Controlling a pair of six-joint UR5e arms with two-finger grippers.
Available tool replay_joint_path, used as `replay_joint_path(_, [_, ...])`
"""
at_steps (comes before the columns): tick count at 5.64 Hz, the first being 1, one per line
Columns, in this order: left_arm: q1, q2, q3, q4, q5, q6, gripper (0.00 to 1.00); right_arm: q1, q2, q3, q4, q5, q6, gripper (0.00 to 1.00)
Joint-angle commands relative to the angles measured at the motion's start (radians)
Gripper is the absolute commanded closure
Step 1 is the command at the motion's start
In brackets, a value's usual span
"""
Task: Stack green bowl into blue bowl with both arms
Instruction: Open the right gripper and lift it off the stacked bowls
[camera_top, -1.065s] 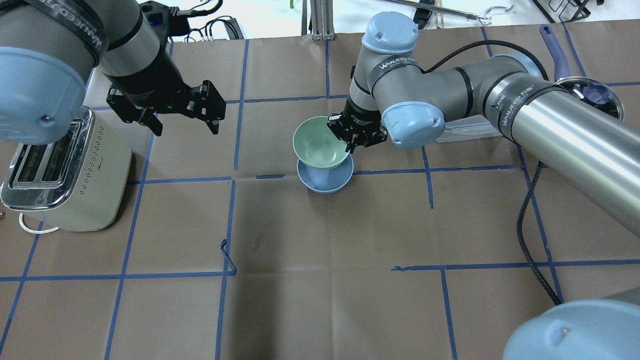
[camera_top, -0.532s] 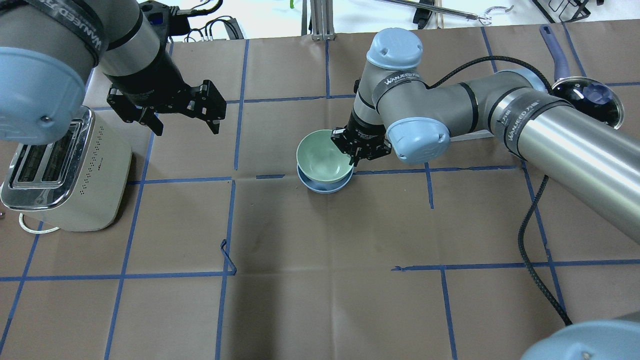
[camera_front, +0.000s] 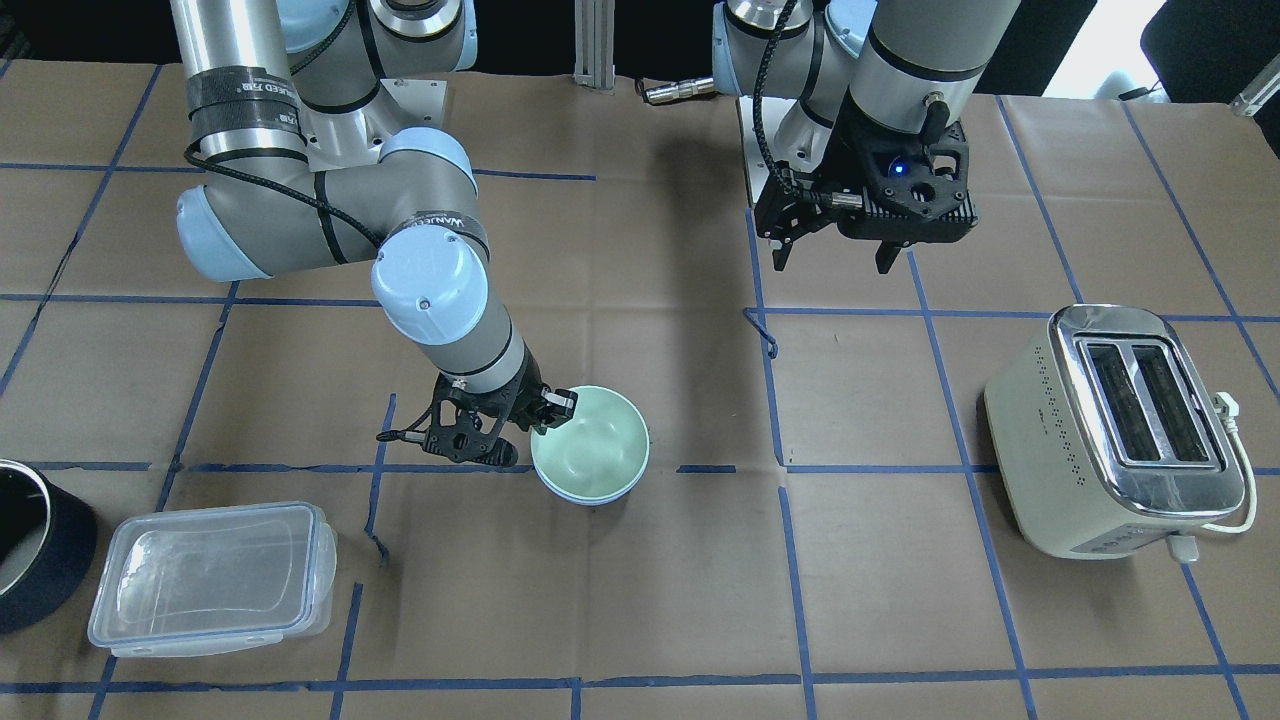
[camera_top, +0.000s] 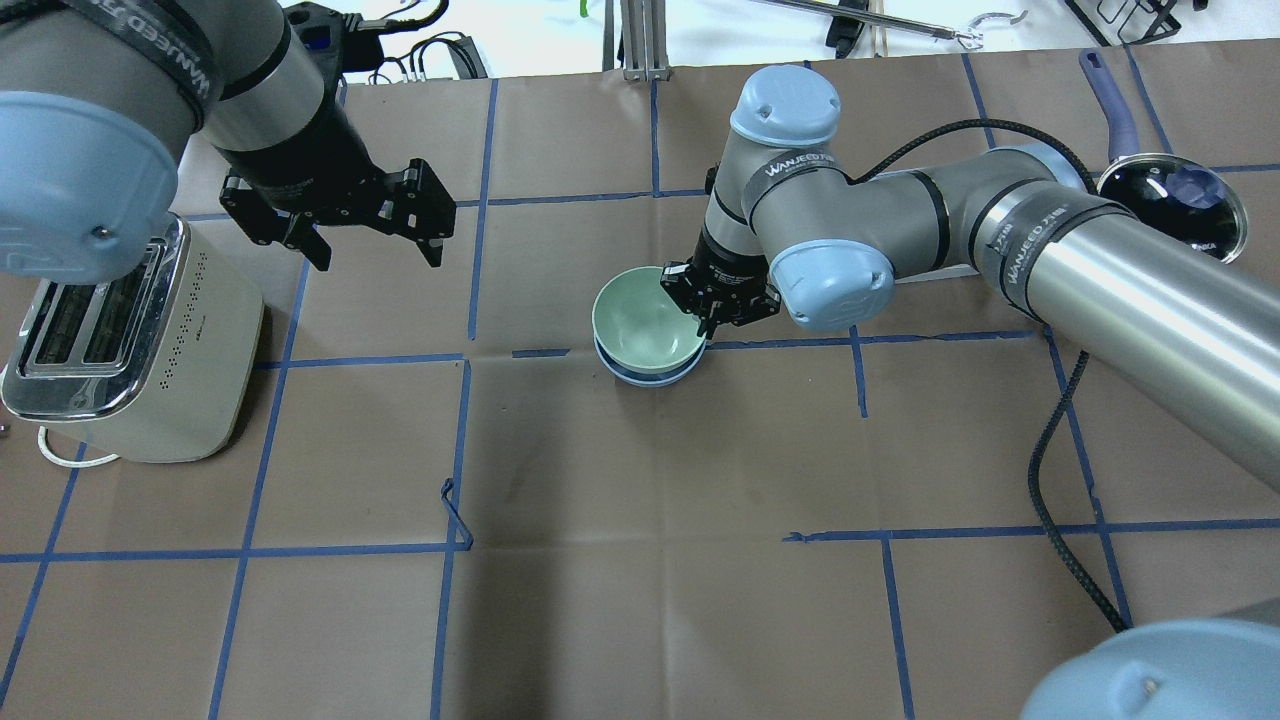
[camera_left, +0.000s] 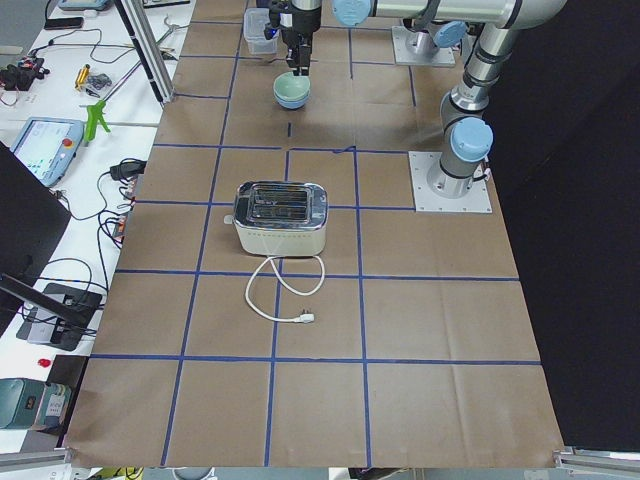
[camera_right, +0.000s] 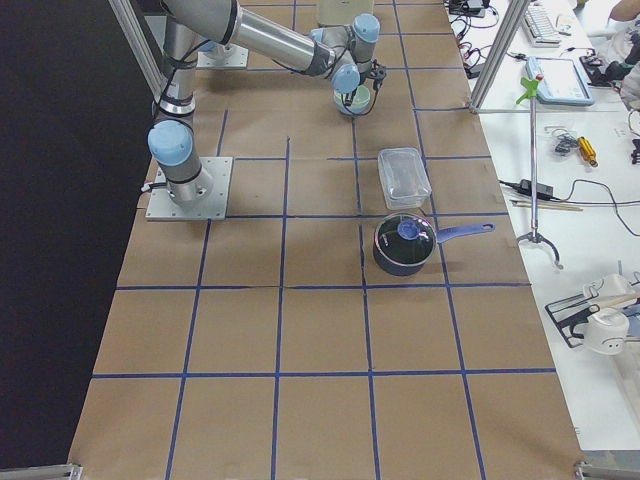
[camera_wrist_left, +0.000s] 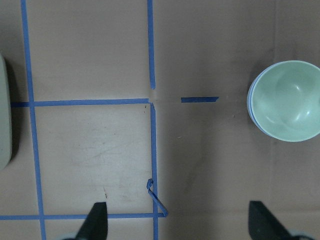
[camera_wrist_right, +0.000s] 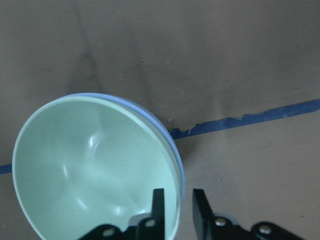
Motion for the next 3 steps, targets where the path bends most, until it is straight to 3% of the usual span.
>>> replay_joint_path(1, [-0.001,-0.001,-0.001,0.001,0.002,-0.001,0.01,-0.007,-0.012,-0.030,0.008,0.002,0.004,0.00])
replay_joint_path(2, [-0.001,-0.001,-0.001,-0.001,0.003,0.000,0.01,-0.027,-0.048,-0.091,0.072,-0.002,0.002,0.00])
replay_joint_path(3, [-0.001,-0.001,-0.001,0.001,0.003,0.000,0.01,-0.072,-0.118,-0.172,0.279,-0.010,-0.026,0.00])
